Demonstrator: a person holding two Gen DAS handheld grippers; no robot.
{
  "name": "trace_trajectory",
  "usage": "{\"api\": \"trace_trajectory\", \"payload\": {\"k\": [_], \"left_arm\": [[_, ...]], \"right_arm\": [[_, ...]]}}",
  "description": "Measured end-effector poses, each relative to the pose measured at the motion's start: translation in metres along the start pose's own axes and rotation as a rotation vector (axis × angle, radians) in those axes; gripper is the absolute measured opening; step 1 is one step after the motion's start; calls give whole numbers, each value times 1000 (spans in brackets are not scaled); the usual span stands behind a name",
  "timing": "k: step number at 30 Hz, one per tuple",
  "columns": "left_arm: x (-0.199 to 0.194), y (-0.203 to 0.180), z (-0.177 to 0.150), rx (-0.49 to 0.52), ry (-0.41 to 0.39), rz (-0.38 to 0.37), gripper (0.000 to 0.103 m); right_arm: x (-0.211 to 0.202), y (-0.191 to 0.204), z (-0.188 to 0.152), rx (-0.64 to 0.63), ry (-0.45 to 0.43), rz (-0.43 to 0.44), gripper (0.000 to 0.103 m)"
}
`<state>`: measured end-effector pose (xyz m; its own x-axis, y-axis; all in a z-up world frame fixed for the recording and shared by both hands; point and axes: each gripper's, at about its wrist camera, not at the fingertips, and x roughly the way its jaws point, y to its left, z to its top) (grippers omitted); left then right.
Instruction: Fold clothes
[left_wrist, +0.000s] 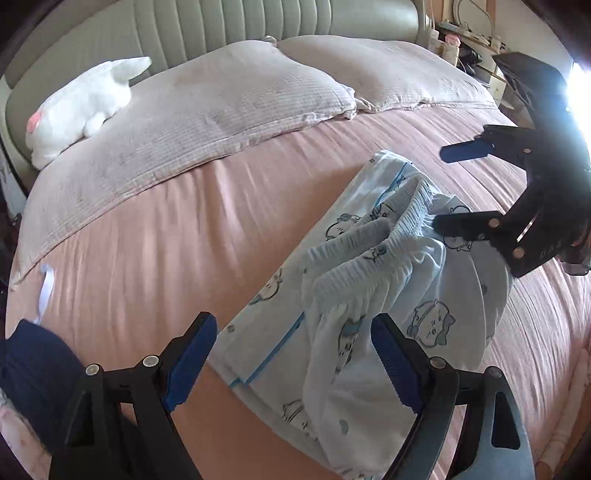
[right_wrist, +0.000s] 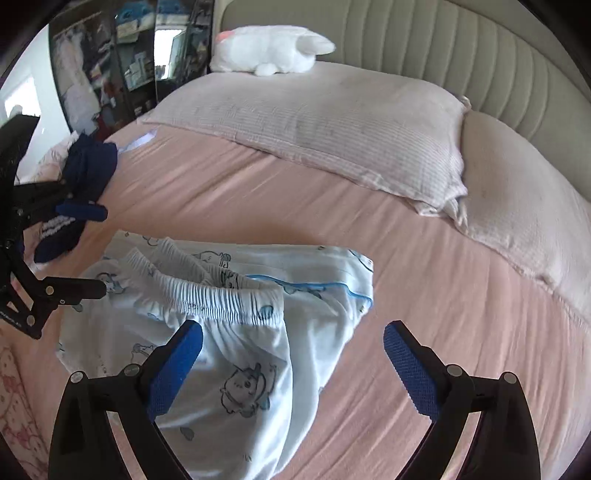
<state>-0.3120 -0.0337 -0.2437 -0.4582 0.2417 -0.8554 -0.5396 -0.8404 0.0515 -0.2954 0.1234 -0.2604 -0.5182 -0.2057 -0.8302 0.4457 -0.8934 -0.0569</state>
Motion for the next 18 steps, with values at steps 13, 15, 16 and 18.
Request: {"api": "trace_trajectory", "payload": {"k": [13, 15, 16, 18], "left_arm": [[-41, 67, -15, -575, -56, -239, 87], [-39, 71, -34, -688, 30, -252, 87], [-37, 69, -42, -710, 69, -237, 87], [-33, 61, -56, -726, 123, -192, 87]], "right_arm": [[-24, -48, -5, 342, -6, 239, 100], [-28, -56, -16, 393, 36, 315, 101], [-26, -59, -23, 421, 63, 342, 101], [-20, -64, -35, 464, 109, 383, 101]]}}
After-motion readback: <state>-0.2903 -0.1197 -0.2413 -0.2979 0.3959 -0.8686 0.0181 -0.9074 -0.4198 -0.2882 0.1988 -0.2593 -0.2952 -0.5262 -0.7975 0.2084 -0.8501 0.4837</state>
